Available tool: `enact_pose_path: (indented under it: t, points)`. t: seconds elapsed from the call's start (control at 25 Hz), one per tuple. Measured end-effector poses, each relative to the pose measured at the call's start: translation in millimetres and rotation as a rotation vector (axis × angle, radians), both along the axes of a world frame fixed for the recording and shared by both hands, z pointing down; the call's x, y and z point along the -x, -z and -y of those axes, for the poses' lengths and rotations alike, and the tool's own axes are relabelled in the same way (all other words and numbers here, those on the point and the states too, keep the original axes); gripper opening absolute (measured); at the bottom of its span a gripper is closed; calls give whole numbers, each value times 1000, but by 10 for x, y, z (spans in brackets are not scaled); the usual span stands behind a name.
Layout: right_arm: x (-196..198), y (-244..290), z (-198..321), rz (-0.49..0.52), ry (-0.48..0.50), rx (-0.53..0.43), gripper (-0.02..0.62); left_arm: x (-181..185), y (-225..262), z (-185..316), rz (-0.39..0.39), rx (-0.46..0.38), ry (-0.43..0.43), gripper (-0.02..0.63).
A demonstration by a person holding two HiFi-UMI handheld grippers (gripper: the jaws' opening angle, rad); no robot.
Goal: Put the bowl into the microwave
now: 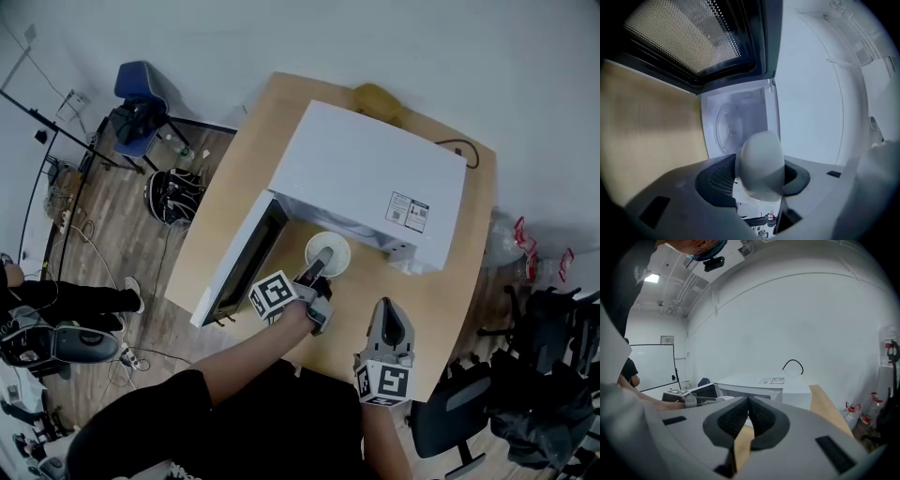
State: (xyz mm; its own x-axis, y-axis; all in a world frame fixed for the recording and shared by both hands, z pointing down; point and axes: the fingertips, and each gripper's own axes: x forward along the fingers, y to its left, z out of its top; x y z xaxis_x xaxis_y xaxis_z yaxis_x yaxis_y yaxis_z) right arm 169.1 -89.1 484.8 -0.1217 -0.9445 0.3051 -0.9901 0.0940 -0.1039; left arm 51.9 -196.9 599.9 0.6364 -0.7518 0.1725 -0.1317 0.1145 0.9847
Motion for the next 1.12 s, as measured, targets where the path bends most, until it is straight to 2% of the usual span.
enact_pose_path:
  t: [0.28, 0.6, 0.8, 0.96, 1.12]
  points:
    - [-44, -8, 225, 15, -2, 5, 60, -74, -246, 309, 52, -10, -15, 210]
    - [-48, -82, 410, -6, 36, 24, 60, -128, -421, 552, 21, 14, -2, 210]
    - [-58, -156, 435, 5, 44, 38, 60, -146, -541, 697, 26, 25, 14, 210]
    - [-80, -218, 424, 19, 49, 51, 60, -142, -647, 814, 0, 38, 30, 210]
    - [-118, -278, 419, 33, 41, 65, 60, -155, -782, 948, -7, 77, 24, 210]
